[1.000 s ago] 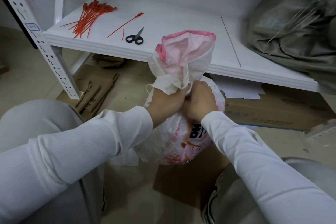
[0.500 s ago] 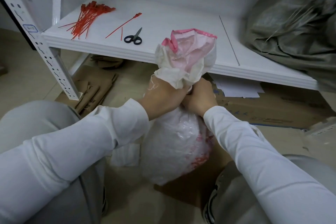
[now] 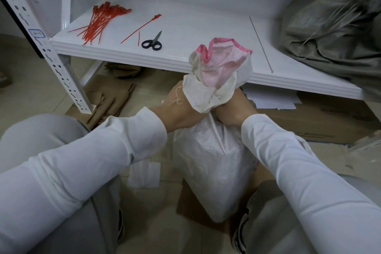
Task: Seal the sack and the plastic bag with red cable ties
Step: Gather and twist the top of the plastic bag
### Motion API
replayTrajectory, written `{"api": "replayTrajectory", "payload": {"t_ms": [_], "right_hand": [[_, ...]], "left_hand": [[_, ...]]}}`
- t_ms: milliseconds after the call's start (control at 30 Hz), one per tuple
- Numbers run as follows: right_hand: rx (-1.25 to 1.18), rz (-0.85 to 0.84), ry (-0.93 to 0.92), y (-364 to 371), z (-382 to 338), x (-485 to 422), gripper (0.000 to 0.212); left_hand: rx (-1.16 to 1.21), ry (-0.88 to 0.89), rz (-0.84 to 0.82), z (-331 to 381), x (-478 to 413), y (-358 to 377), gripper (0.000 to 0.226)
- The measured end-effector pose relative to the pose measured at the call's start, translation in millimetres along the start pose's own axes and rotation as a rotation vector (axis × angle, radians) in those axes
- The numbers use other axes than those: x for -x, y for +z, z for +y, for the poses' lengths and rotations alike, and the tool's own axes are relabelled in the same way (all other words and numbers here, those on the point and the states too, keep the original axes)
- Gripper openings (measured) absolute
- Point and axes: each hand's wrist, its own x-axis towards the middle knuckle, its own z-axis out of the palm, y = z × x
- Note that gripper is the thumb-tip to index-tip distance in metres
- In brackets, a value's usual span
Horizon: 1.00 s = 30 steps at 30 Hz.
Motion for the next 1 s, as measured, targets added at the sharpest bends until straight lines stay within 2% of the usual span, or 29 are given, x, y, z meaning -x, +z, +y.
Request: {"api": "replayTrajectory", "payload": {"t_ms": [33,67,100,167,200,267,367,567,633,733,800,900,1000], "right_hand": [[-0.019,0.023,0.022,3,-1,0,0.025],[-0.016,0.07,0.035,7,-1,0,0.012],[0.02,0.145,0.033,11,0,-1,0.008],[0.17,0.291,0.009,18,4,-2,0.031],[0.248,0.386,-0.007,20,5,-3,0.036],[0.348,0.486,0.026,19,3,-1,0.031],[0.485,0.397,0.141,24,1,2,0.022],[0.547,0.378,0.075,26,-3,4,0.037],[0.482,0.366,0.065,22,-3,4,0.037],[0.239,0.333,0.079,23,-5,2,0.028],[0.124,0.289,0.086,28,-8,1,0.021],[-0.017,0.204,0.121,30,-17,5,0.03],[-0.053,0.159,0.138,28,-19,10,0.021]], "left_hand": [[0.042,-0.015,0.048,2,0,2,0.031],[0.099,-0.101,0.08,2,-2,5,0.032],[0.168,-0.205,0.144,3,-5,5,0.033],[0.305,-0.382,0.238,-2,-12,4,0.028],[0.368,-0.454,0.259,-5,-15,1,0.027],[0.46,-0.57,0.276,-8,-18,-6,0.029],[0.615,-0.685,0.27,-6,-16,-5,0.02],[0.919,-0.89,0.391,-11,-19,-1,0.014],[1.004,-0.928,0.364,-11,-20,-1,0.017],[1.032,-0.959,0.312,-7,-18,3,0.014],[1.002,-0.929,0.332,-5,-16,8,0.012],[0.892,-0.888,0.376,3,-12,10,0.012],[0.873,-0.81,0.416,14,-7,16,0.013]]}}
